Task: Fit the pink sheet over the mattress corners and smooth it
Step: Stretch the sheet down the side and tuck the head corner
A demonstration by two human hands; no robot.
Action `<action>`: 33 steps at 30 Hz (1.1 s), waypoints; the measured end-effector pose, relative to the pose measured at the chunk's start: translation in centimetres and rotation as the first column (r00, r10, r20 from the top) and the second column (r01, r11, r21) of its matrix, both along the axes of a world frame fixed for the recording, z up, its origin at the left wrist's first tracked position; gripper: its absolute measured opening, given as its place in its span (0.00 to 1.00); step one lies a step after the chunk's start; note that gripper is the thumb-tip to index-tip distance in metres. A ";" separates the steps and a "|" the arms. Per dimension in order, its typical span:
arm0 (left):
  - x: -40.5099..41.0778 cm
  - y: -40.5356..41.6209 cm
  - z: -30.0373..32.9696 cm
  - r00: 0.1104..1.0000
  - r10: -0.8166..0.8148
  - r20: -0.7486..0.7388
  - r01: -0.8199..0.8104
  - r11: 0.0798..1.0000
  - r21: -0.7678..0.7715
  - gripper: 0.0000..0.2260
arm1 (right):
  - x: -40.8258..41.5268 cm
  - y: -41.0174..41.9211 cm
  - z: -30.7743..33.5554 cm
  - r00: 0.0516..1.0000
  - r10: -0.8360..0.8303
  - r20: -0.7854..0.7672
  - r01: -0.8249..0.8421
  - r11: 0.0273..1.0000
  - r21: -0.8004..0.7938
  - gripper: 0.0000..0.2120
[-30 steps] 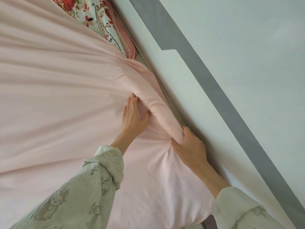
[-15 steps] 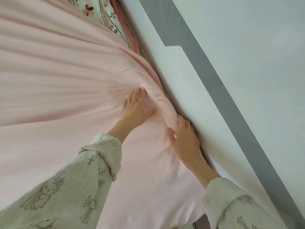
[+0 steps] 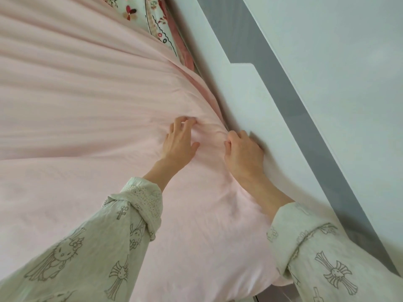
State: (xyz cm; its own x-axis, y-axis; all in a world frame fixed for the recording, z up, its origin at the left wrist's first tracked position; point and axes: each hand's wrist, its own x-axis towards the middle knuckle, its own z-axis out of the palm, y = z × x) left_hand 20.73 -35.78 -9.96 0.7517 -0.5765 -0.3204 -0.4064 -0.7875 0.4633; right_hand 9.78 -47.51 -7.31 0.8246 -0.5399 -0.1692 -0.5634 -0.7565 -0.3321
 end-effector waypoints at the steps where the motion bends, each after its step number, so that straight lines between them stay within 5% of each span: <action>1: -0.2 0.1 0.0 1.000 0.007 -0.002 -0.007 1.000 -0.013 0.26 | -0.1 0.1 0.3 0.999 0.008 0.040 -0.007 1.000 -0.017 0.03; 13: -1.7 0.3 1.6 0.993 0.102 0.057 -0.090 0.979 -0.182 0.21 | -1.2 0.9 2.7 0.944 0.168 0.285 -0.112 0.973 -0.203 0.05; 16: -1.2 0.5 1.1 0.996 0.075 0.049 -0.066 0.984 -0.165 0.21 | -1.5 1.1 1.6 0.958 0.179 0.224 -0.137 0.972 -0.190 0.08; 20: 0.6 0.0 0.4 0.994 0.077 0.072 -0.072 0.995 -0.062 0.25 | -0.3 0.8 0.8 0.997 -0.074 0.029 0.066 0.975 0.210 0.15; 23: 2.3 -0.8 -0.1 0.995 -0.018 0.097 0.016 1.000 0.013 0.28 | 0.7 0.1 -0.4 0.958 -0.220 -0.184 0.285 0.803 0.524 0.25; 29: 5.2 -2.9 -2.2 0.992 -0.120 -0.041 0.123 0.988 0.089 0.38 | 1.0 -1.3 -3.3 0.903 -0.308 -0.301 0.430 0.604 0.671 0.25; 33: 5.7 -4.3 -4.0 0.991 -0.136 -0.021 0.137 0.973 0.183 0.43 | 1.1 -1.8 -4.4 0.890 -0.313 -0.331 0.455 0.575 0.680 0.31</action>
